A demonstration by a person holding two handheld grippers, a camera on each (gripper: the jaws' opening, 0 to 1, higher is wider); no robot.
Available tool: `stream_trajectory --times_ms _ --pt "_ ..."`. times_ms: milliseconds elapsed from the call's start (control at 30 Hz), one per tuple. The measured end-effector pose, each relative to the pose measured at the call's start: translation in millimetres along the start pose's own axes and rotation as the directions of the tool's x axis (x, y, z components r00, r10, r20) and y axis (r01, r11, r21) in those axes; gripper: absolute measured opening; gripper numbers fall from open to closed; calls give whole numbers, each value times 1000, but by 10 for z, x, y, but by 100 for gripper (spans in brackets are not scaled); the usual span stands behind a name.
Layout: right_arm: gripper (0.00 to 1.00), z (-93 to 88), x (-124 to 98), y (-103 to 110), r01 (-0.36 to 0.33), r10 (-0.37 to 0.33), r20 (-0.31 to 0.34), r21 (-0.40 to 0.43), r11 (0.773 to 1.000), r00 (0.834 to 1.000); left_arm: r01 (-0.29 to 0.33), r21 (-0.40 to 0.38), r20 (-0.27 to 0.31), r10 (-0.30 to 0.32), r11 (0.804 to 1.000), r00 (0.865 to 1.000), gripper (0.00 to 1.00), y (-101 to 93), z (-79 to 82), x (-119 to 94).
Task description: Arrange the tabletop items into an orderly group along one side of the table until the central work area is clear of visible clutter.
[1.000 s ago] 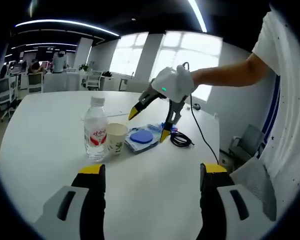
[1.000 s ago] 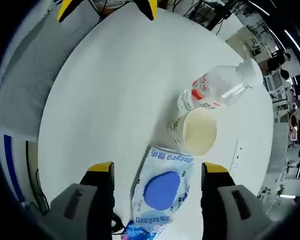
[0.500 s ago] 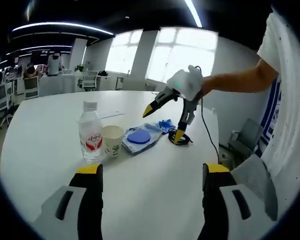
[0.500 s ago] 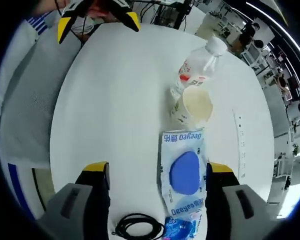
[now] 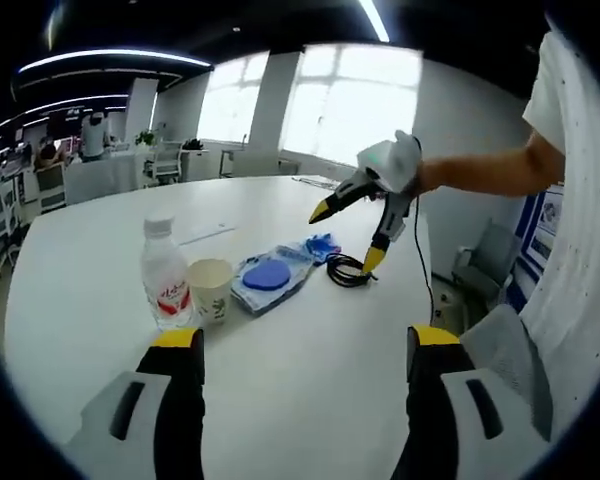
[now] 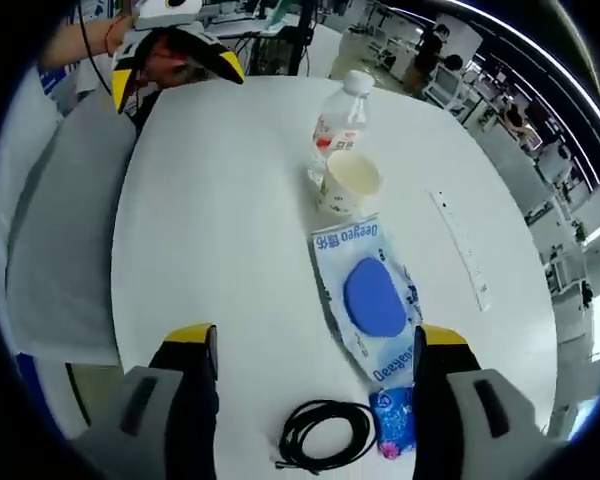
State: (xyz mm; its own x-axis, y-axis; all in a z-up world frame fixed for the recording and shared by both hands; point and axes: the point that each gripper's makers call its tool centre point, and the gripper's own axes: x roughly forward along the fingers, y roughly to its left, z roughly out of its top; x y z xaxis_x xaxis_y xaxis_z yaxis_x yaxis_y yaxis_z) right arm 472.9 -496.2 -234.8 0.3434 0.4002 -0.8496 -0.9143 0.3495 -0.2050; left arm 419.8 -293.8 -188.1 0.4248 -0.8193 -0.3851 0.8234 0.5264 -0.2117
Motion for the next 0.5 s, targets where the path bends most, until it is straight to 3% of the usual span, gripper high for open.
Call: stream_trajectory --times_ms 300,500 --pt "81 -340 -315 29 68 -77 59 149 987 995 -8 5 -16 8 1000 1000 86 -9 61 57" --pt "81 -637 -531 69 108 -138 92 272 956 986 -12 -2 -24 12 1000 1000 87 -28 113 107"
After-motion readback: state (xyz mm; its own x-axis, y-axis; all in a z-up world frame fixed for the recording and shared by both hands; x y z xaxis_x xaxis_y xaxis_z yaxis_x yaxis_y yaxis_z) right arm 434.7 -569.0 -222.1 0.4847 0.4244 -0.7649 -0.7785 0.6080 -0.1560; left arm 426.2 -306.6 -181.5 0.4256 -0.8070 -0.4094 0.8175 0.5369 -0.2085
